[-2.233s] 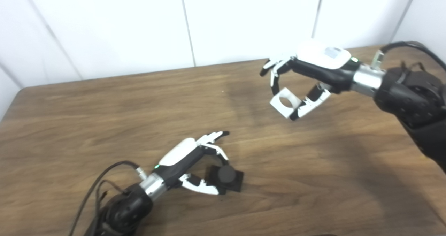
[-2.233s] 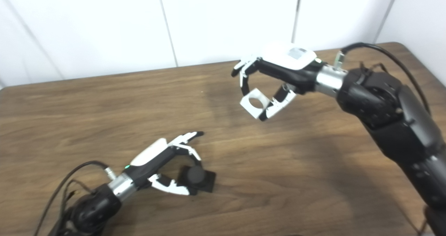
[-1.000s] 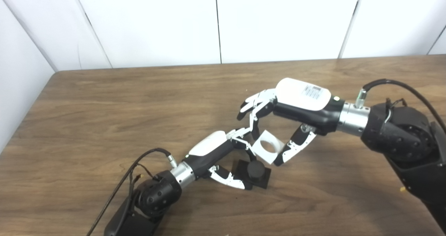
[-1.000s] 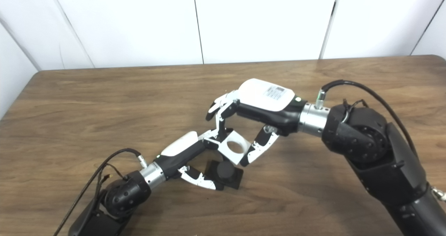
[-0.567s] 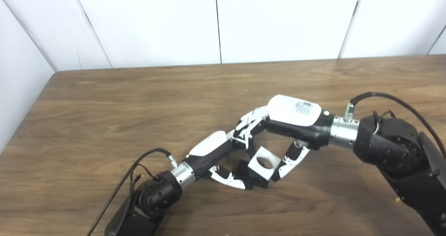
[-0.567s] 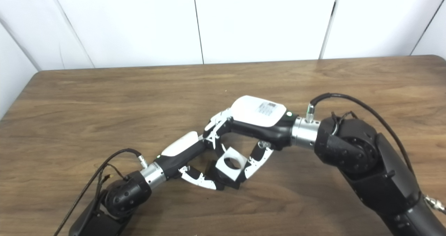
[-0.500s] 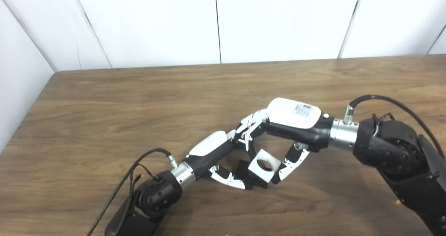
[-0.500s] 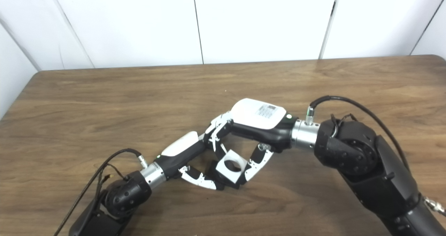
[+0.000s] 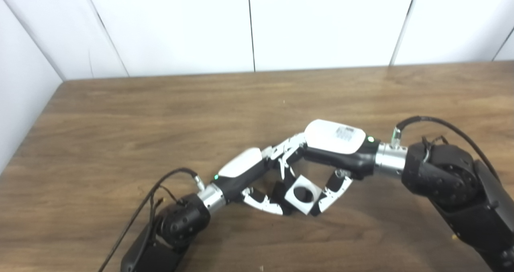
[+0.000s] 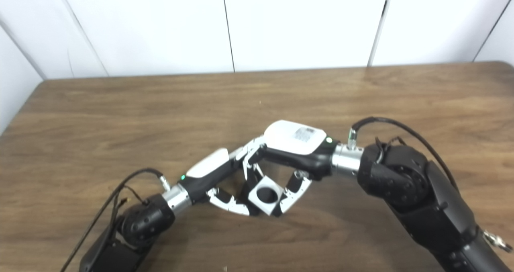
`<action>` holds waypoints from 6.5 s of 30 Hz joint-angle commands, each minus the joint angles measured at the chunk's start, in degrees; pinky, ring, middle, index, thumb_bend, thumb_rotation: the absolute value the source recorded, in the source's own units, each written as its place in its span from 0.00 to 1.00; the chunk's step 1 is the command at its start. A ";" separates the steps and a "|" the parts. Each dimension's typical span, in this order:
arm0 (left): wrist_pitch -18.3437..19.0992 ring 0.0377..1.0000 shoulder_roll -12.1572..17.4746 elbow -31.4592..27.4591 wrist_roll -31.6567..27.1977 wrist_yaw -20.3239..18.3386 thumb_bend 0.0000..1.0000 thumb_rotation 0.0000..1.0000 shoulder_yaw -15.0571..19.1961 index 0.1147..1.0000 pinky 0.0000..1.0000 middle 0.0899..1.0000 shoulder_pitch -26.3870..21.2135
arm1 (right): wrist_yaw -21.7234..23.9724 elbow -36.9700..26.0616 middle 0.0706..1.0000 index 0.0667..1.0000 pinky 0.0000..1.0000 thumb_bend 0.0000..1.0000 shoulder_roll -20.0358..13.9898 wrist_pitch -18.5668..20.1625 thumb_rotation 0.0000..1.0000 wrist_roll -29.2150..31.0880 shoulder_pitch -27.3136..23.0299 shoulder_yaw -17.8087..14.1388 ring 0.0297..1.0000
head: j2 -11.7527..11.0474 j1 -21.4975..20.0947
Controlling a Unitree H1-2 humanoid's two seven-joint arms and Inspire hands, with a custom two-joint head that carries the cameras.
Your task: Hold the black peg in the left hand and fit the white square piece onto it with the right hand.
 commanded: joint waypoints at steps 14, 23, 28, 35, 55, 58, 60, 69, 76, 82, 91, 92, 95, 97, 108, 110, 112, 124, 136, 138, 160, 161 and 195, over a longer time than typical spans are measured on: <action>1.88 1.00 0.23 -0.46 2.71 -1.43 0.52 0.08 -1.82 0.43 1.00 1.00 0.59 | -1.87 3.20 0.78 0.44 0.84 0.51 2.71 -0.75 0.14 -0.72 -2.75 -0.76 0.84 | 0.59 0.38; 1.48 1.00 0.37 -0.30 3.22 -1.30 0.52 0.08 -2.06 0.43 1.00 1.00 0.48 | -2.02 5.07 0.78 0.45 0.83 0.51 3.62 -0.78 0.14 -1.02 -3.67 -0.68 0.84 | 0.75 0.00; 1.75 1.00 0.37 -0.42 3.23 -1.55 0.52 0.08 -2.21 0.43 1.00 1.00 0.47 | -2.33 5.76 0.78 0.45 0.83 0.51 3.97 -1.02 0.14 -1.07 -3.83 -0.69 0.84 | 0.96 0.08; 2.11 1.00 0.68 -0.93 2.98 -2.01 0.52 0.08 -2.20 0.43 1.00 1.00 0.49 | -2.23 5.75 0.78 0.45 0.82 0.51 4.37 -0.59 0.14 -1.85 -3.87 -0.17 0.83 | 1.29 -0.16; 1.53 1.00 0.58 -0.41 3.05 -1.26 0.52 0.08 -2.06 0.42 1.00 1.00 0.49 | -1.38 5.12 0.77 0.44 0.82 0.51 3.43 -0.78 0.14 -1.54 -4.45 0.19 0.83 | 1.67 -0.83; 1.39 1.00 0.57 -0.29 2.93 -1.08 0.52 0.08 -1.93 0.42 1.00 0.99 0.55 | -0.97 4.88 0.77 0.44 0.82 0.51 3.24 -0.50 0.14 -1.69 -4.49 0.33 0.83 | 1.70 -0.95; 1.59 1.00 0.58 -0.42 2.83 -1.13 0.52 0.08 -1.84 0.42 1.00 0.99 0.59 | -0.84 4.72 0.77 0.45 0.83 0.51 3.09 -0.52 0.14 -1.79 -4.51 0.41 0.83 | 1.76 -1.06; 1.53 1.00 0.67 -0.32 2.70 -1.12 0.52 0.08 -1.73 0.42 1.00 0.98 0.55 | -0.47 4.02 0.77 0.44 0.81 0.51 2.55 0.04 0.14 -1.24 -5.06 0.02 0.83 | 1.86 -1.46; 2.17 1.00 0.72 -1.16 2.41 -1.44 0.52 0.08 -1.54 0.42 1.00 1.00 0.69 | -0.37 4.40 0.77 0.44 0.80 0.51 2.15 -1.00 0.14 -2.34 -3.97 0.77 0.82 | 2.08 -1.76; 1.79 1.00 0.96 -0.89 2.38 -1.33 0.52 0.08 -1.47 0.42 1.00 0.99 0.60 | 0.25 4.16 0.77 0.45 0.79 0.51 1.75 -0.47 0.14 -2.66 -3.73 1.11 0.82 | 2.04 -2.32; 2.04 1.00 0.87 -0.93 2.53 -1.47 0.52 0.08 -1.53 0.42 1.00 0.97 0.52 | 0.91 4.39 0.79 0.46 0.77 0.52 1.06 1.22 0.14 -4.08 -3.11 1.81 0.82 | 2.04 -2.32; 2.22 1.00 0.87 -1.03 2.48 -1.56 0.52 0.08 -1.51 0.42 1.00 0.98 0.52 | 0.83 4.47 0.79 0.46 0.78 0.52 1.03 1.19 0.14 -3.99 -3.11 1.75 0.82 | 2.28 -2.21; 1.95 1.00 0.84 -0.92 2.24 -1.39 0.52 0.08 -1.44 0.42 1.00 0.99 0.56 | 0.84 4.65 0.80 0.46 0.78 0.52 0.93 1.38 0.14 -3.75 -3.19 1.59 0.82 | 2.32 -2.16; 1.76 1.00 0.77 -0.76 2.21 -1.25 0.52 0.08 -1.45 0.42 1.00 0.99 0.56 | 0.89 4.75 0.80 0.46 0.78 0.52 0.89 1.51 0.14 -3.79 -3.24 1.57 0.82 | 2.35 -2.06; 1.97 1.00 0.77 -1.01 2.20 -1.45 0.52 0.08 -1.44 0.42 1.00 1.00 0.54 | 1.01 5.00 0.82 0.46 0.78 0.52 0.55 1.76 0.15 -4.39 -3.07 1.67 0.83 | 2.61 -1.80; 2.14 1.00 0.81 -1.22 2.23 -1.56 0.52 0.08 -1.45 0.42 1.00 1.00 0.55 | 1.63 4.69 0.83 0.46 0.79 0.52 0.37 2.55 0.15 -4.96 -3.21 1.87 0.84 | 2.64 -1.81; 2.15 1.00 0.87 -1.31 2.29 -1.61 0.52 0.08 -1.49 0.42 1.00 1.00 0.52 | 2.24 4.28 0.84 0.60 0.79 0.65 0.22 3.52 0.19 -5.56 -3.35 2.05 0.85 | 2.67 -1.83; 2.12 1.00 1.03 -1.36 2.11 -1.61 0.52 0.08 -1.33 0.42 1.00 1.00 0.53 | 3.28 2.99 0.87 0.79 0.80 0.81 -0.25 6.35 0.23 -7.08 -3.61 2.76 0.87 | 2.83 -1.93; 2.07 1.00 1.06 -1.40 2.30 -1.53 0.52 0.08 -1.39 0.42 1.00 1.00 0.53 | 2.46 3.28 0.86 0.79 0.77 0.82 -0.29 6.00 0.22 -6.46 -3.49 2.39 0.85 | 2.81 -1.98; 2.11 1.00 1.11 -1.36 2.32 -1.58 0.52 0.08 -1.40 0.42 1.00 0.99 0.54 | 1.83 3.50 0.85 0.78 0.76 0.83 -0.18 5.80 0.21 -6.04 -3.40 1.92 0.84 | 2.57 -2.00; 1.47 1.00 1.44 0.31 1.92 -1.20 0.52 0.08 -0.98 0.42 1.00 1.00 0.86 | -4.21 4.61 0.83 0.70 0.64 0.76 -1.34 6.73 0.20 0.56 -7.06 -10.84 0.80 | 0.95 -3.94; 1.35 1.00 1.52 0.43 1.97 -1.14 0.52 0.08 -0.97 0.42 1.00 1.00 0.84 | -4.78 4.35 0.83 0.70 0.64 0.76 -1.23 7.28 0.19 1.01 -6.76 -11.78 0.80 | 0.78 -4.17; 4.10 1.00 1.78 -3.55 0.20 1.41 0.99 0.39 4.70 0.98 0.93 1.00 5.01 | -33.04 0.63 0.76 0.73 0.68 0.67 19.53 27.12 0.22 9.33 12.47 -27.99 0.74 | -1.53 -7.15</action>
